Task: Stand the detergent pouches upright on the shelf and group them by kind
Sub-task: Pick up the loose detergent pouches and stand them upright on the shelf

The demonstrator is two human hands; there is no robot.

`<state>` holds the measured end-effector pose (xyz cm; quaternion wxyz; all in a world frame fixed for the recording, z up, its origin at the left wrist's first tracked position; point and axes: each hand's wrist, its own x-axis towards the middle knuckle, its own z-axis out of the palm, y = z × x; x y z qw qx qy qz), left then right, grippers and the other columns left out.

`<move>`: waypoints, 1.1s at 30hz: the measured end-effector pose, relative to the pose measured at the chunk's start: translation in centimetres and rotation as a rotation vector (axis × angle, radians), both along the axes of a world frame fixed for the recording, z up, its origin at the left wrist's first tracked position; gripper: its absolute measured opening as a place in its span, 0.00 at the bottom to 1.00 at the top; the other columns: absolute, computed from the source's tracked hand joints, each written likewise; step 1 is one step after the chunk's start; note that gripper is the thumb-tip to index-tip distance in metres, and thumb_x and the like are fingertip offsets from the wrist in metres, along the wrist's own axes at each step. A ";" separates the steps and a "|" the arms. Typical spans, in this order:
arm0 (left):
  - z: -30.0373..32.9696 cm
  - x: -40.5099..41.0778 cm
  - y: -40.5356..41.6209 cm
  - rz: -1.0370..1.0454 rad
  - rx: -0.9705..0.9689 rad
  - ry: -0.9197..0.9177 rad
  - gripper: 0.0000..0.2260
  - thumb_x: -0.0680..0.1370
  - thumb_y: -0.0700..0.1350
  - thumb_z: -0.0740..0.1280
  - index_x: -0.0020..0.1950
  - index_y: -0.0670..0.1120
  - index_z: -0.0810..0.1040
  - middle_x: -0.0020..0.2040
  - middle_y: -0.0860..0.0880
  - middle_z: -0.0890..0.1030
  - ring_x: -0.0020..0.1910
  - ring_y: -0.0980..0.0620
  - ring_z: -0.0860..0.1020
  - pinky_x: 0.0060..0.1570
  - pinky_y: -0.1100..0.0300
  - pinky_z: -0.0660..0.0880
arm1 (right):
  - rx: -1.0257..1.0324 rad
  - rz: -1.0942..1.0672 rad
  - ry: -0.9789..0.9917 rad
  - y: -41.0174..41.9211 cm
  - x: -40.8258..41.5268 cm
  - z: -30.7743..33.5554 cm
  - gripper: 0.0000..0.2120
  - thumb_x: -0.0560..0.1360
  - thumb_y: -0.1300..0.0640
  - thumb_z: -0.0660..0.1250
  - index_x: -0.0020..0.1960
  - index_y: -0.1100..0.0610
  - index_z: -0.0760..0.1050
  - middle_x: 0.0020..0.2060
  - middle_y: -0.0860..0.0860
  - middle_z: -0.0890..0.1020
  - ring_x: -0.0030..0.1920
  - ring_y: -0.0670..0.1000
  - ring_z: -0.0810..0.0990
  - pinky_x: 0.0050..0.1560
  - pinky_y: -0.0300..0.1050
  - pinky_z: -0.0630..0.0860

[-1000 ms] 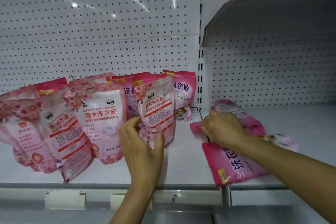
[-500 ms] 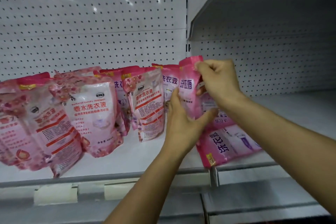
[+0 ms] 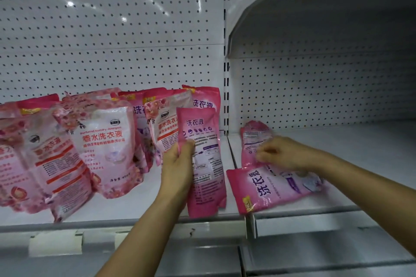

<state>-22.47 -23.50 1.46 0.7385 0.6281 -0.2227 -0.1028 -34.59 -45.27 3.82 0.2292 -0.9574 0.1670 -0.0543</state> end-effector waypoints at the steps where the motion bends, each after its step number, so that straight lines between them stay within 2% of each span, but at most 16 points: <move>1: 0.2 0.0 -0.1 -0.001 -0.010 0.006 0.09 0.82 0.46 0.61 0.46 0.42 0.75 0.41 0.40 0.83 0.36 0.45 0.82 0.33 0.58 0.78 | -0.040 -0.006 0.089 -0.7 0.0 -0.9 0.19 0.78 0.46 0.64 0.44 0.63 0.76 0.35 0.58 0.78 0.33 0.49 0.73 0.39 0.52 0.76; 3: 0.5 -0.2 -0.2 0.013 -0.010 -0.001 0.09 0.81 0.46 0.62 0.47 0.42 0.76 0.38 0.39 0.79 0.31 0.48 0.78 0.26 0.61 0.74 | -0.104 0.005 0.165 -1.4 0.5 -2.2 0.19 0.75 0.40 0.66 0.44 0.57 0.77 0.37 0.57 0.81 0.33 0.46 0.74 0.37 0.46 0.73; 4: 0.6 -0.3 -0.3 0.028 -0.008 -0.008 0.12 0.81 0.48 0.63 0.46 0.39 0.77 0.37 0.37 0.80 0.30 0.48 0.79 0.26 0.61 0.75 | -0.117 0.013 0.178 -1.5 0.9 -2.5 0.19 0.73 0.37 0.66 0.43 0.54 0.77 0.37 0.54 0.81 0.34 0.46 0.74 0.37 0.45 0.73; 6: 0.8 -0.4 -0.4 0.056 -0.018 -0.019 0.20 0.81 0.51 0.64 0.46 0.31 0.76 0.40 0.33 0.82 0.33 0.45 0.81 0.30 0.57 0.77 | -0.111 0.028 0.219 -1.3 1.7 -2.8 0.19 0.70 0.34 0.67 0.45 0.49 0.75 0.39 0.46 0.78 0.38 0.45 0.75 0.42 0.43 0.74; 7: 0.9 -0.4 -0.4 0.072 -0.025 -0.020 0.22 0.81 0.52 0.64 0.47 0.31 0.76 0.40 0.34 0.83 0.34 0.44 0.82 0.32 0.57 0.77 | -0.074 0.033 0.228 -1.2 1.9 -2.8 0.18 0.70 0.34 0.68 0.46 0.48 0.74 0.40 0.44 0.77 0.41 0.44 0.75 0.45 0.43 0.74; 8: 1.0 -0.5 -0.3 0.086 -0.032 -0.017 0.20 0.81 0.52 0.63 0.47 0.33 0.78 0.38 0.38 0.84 0.34 0.46 0.82 0.32 0.58 0.77 | -0.017 0.035 0.226 -1.3 2.0 -2.8 0.16 0.70 0.36 0.69 0.45 0.49 0.75 0.40 0.44 0.76 0.41 0.45 0.75 0.46 0.43 0.74; 10: 1.1 -0.7 0.3 0.123 -0.054 -0.001 0.16 0.82 0.51 0.63 0.43 0.40 0.80 0.31 0.47 0.83 0.28 0.52 0.80 0.28 0.62 0.74 | 0.111 0.049 0.165 -1.5 1.8 -2.5 0.17 0.73 0.45 0.71 0.43 0.59 0.77 0.35 0.48 0.75 0.36 0.48 0.74 0.41 0.44 0.73; 12: 1.2 -0.9 1.0 0.169 -0.103 -0.003 0.15 0.82 0.50 0.63 0.42 0.41 0.79 0.30 0.47 0.83 0.28 0.50 0.81 0.29 0.59 0.77 | 0.205 0.040 0.025 -1.5 1.4 -1.4 0.15 0.74 0.52 0.71 0.39 0.64 0.75 0.32 0.53 0.73 0.32 0.49 0.72 0.34 0.42 0.72; 14: 1.3 -0.8 1.7 0.259 -0.160 -0.030 0.17 0.81 0.50 0.64 0.45 0.35 0.78 0.38 0.38 0.84 0.38 0.38 0.83 0.42 0.47 0.81 | 0.269 0.006 -0.174 -1.2 1.2 0.2 0.14 0.75 0.56 0.71 0.36 0.63 0.74 0.30 0.53 0.74 0.31 0.49 0.73 0.32 0.41 0.72; 15: 1.3 -0.6 2.1 0.315 -0.192 -0.040 0.17 0.81 0.50 0.65 0.46 0.35 0.78 0.39 0.36 0.83 0.39 0.36 0.82 0.44 0.46 0.80 | 0.334 -0.017 -0.281 -1.0 1.3 1.1 0.12 0.75 0.57 0.71 0.37 0.64 0.76 0.30 0.53 0.76 0.31 0.50 0.75 0.33 0.41 0.73; 19: 2.1 0.6 3.5 0.476 -0.256 -0.104 0.14 0.81 0.51 0.64 0.43 0.42 0.76 0.36 0.41 0.78 0.34 0.47 0.77 0.35 0.54 0.76 | 0.751 -0.054 -0.653 1.3 3.1 3.0 0.08 0.77 0.59 0.68 0.39 0.58 0.78 0.34 0.54 0.82 0.36 0.53 0.79 0.43 0.47 0.76; 22: 2.4 1.3 4.2 0.529 -0.302 -0.141 0.14 0.82 0.51 0.63 0.38 0.46 0.73 0.32 0.51 0.80 0.29 0.56 0.80 0.28 0.63 0.78 | 0.864 -0.103 -0.816 3.8 5.7 2.0 0.06 0.78 0.60 0.65 0.42 0.59 0.76 0.37 0.55 0.80 0.38 0.52 0.78 0.43 0.46 0.75; 25: 1.4 1.6 4.3 0.527 -0.229 -0.161 0.15 0.82 0.51 0.61 0.39 0.44 0.72 0.30 0.53 0.79 0.26 0.63 0.79 0.25 0.70 0.75 | 0.941 -0.104 -0.791 6.2 7.3 -0.2 0.07 0.79 0.59 0.65 0.43 0.58 0.77 0.39 0.51 0.83 0.38 0.49 0.81 0.39 0.41 0.78; 28: 0.0 2.0 4.5 0.460 -0.179 -0.140 0.15 0.82 0.52 0.61 0.41 0.44 0.74 0.32 0.51 0.82 0.29 0.62 0.81 0.28 0.69 0.76 | 0.936 -0.096 -0.766 6.9 8.1 -1.6 0.06 0.78 0.60 0.66 0.44 0.61 0.77 0.36 0.49 0.82 0.34 0.43 0.81 0.33 0.33 0.76; 31: -0.2 2.5 4.5 0.460 -0.138 -0.195 0.16 0.82 0.53 0.62 0.50 0.40 0.77 0.41 0.50 0.84 0.38 0.57 0.84 0.34 0.69 0.78 | 0.900 -0.071 -0.734 6.5 8.4 -1.3 0.07 0.78 0.56 0.67 0.50 0.60 0.79 0.42 0.50 0.84 0.42 0.46 0.83 0.43 0.40 0.79; 33: -0.2 2.5 4.6 0.479 -0.132 -0.213 0.16 0.81 0.54 0.63 0.58 0.42 0.76 0.47 0.50 0.84 0.44 0.57 0.84 0.39 0.67 0.79 | 0.860 -0.035 -0.674 5.9 8.1 -1.7 0.14 0.80 0.47 0.62 0.53 0.55 0.80 0.47 0.49 0.85 0.48 0.46 0.83 0.49 0.42 0.78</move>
